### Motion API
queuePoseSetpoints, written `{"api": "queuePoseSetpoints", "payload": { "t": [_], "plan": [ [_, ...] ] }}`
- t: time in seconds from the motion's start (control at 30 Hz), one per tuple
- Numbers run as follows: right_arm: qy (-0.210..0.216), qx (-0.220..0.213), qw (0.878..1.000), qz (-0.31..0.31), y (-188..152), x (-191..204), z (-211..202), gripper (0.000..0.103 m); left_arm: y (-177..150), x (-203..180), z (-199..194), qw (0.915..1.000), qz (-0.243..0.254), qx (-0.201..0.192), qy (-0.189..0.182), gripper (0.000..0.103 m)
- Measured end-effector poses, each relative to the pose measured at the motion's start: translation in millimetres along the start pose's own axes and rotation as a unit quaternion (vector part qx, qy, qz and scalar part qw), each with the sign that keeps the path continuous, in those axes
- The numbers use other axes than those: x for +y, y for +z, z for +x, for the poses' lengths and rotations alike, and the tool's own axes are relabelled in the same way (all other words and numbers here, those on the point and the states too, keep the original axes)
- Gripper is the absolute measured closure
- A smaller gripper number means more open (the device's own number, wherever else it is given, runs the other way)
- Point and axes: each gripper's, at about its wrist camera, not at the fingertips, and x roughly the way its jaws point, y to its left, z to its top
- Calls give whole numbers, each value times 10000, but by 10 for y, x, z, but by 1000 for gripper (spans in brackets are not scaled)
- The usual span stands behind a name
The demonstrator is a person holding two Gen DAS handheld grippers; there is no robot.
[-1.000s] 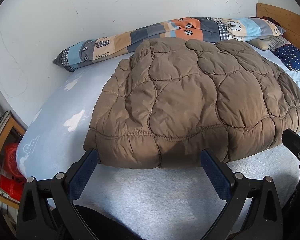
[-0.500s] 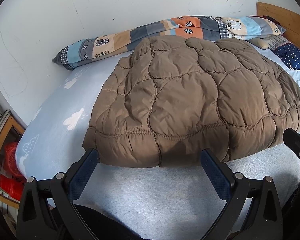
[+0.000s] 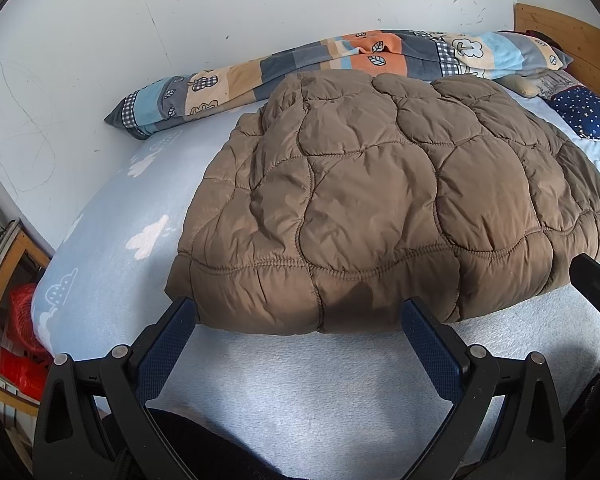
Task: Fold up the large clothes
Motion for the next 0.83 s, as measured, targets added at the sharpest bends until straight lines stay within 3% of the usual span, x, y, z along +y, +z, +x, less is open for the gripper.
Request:
{"api": "queuePoseSetpoints", "payload": {
  "t": [0.6,0.83],
  "plan": [
    [-62,-73,9999,40,3,-63,-62,11,-4,23,24,9999,-46,125,1,1],
    [-103,-157,9998,40,6,-121,-110,11,-1,104,48,9983,-180,337,-451,1]
  ]
}}
